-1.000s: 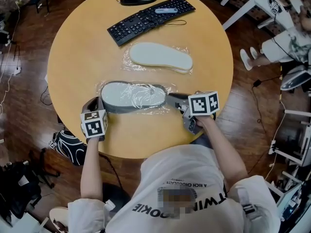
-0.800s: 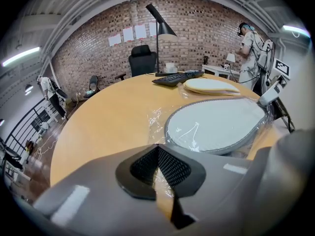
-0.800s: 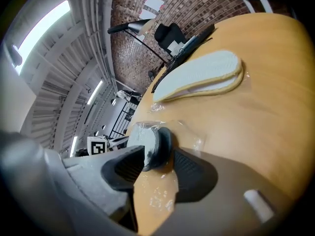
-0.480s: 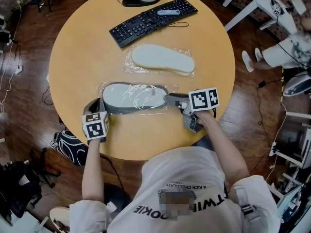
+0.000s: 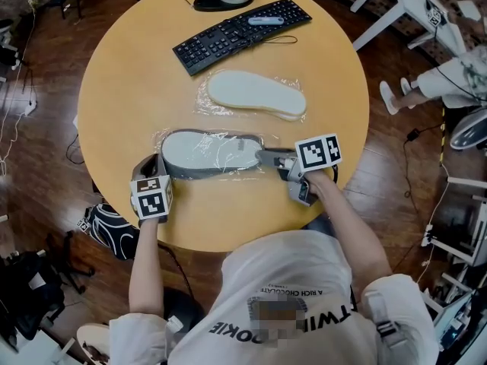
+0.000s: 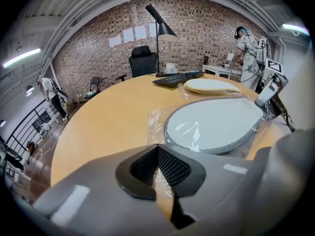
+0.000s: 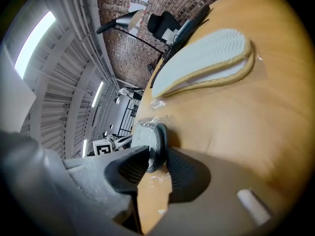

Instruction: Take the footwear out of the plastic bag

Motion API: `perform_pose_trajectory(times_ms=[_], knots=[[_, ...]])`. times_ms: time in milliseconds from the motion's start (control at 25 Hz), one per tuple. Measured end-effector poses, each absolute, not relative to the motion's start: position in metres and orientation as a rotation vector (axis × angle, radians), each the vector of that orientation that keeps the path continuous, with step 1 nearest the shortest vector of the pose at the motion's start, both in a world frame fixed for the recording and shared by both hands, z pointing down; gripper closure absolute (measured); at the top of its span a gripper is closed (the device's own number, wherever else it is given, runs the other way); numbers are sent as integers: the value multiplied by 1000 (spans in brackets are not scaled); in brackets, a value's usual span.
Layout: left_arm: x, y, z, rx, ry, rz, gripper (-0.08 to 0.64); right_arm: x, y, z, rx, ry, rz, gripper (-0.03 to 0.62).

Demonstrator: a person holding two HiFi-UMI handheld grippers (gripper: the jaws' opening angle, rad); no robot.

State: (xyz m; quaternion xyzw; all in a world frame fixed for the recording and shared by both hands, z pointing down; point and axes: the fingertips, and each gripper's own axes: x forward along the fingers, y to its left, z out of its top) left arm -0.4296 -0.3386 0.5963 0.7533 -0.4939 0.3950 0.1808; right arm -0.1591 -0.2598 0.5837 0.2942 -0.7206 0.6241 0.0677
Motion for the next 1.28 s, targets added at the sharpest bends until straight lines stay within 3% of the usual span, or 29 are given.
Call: perform_pose_trajectory(times_ms=[280, 1280], knots=[[-428, -338, 596, 2113, -1406, 1140, 558, -154, -257, 577, 919, -2238, 1988, 515], [-428, -338, 594, 2037, -1478, 1216, 558, -44, -225, 554, 1117, -2316, 1928, 525]])
